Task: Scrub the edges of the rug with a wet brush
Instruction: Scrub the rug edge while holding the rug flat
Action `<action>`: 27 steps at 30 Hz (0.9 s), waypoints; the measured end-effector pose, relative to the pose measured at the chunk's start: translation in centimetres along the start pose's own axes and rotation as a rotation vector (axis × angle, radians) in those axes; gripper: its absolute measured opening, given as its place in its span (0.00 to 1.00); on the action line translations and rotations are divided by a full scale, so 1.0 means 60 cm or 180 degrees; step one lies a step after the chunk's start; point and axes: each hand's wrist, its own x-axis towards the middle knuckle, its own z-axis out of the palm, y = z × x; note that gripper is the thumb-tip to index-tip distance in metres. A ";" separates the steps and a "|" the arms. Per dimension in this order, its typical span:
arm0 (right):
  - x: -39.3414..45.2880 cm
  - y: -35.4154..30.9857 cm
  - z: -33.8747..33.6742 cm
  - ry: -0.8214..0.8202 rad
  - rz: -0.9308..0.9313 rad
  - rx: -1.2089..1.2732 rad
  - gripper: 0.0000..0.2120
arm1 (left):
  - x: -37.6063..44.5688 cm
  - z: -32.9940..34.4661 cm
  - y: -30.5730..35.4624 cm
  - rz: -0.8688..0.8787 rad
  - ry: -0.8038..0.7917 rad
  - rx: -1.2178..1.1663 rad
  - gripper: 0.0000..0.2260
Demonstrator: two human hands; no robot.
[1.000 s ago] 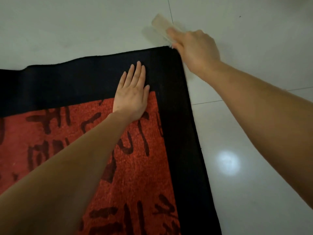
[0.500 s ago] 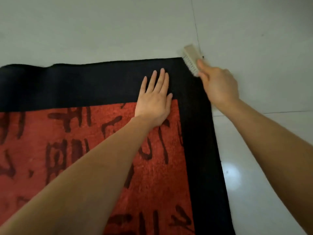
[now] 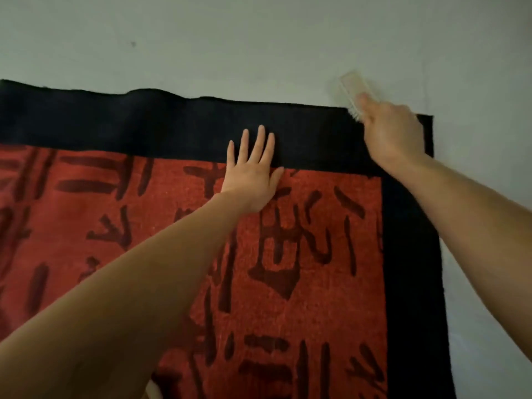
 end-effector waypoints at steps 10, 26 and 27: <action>-0.089 -0.144 0.048 -0.0974 -0.1743 0.0374 0.21 | -0.052 -0.062 -0.163 -0.0347 -0.0502 0.0238 0.36; 0.069 -0.330 0.044 -0.0659 -0.1528 0.0470 0.19 | -0.065 -0.094 -0.346 -0.1519 -0.0615 -0.0705 0.73; 0.055 -0.368 0.051 -0.0891 -0.2043 0.0379 0.19 | -0.065 -0.094 -0.350 -0.1505 -0.0594 -0.0735 0.73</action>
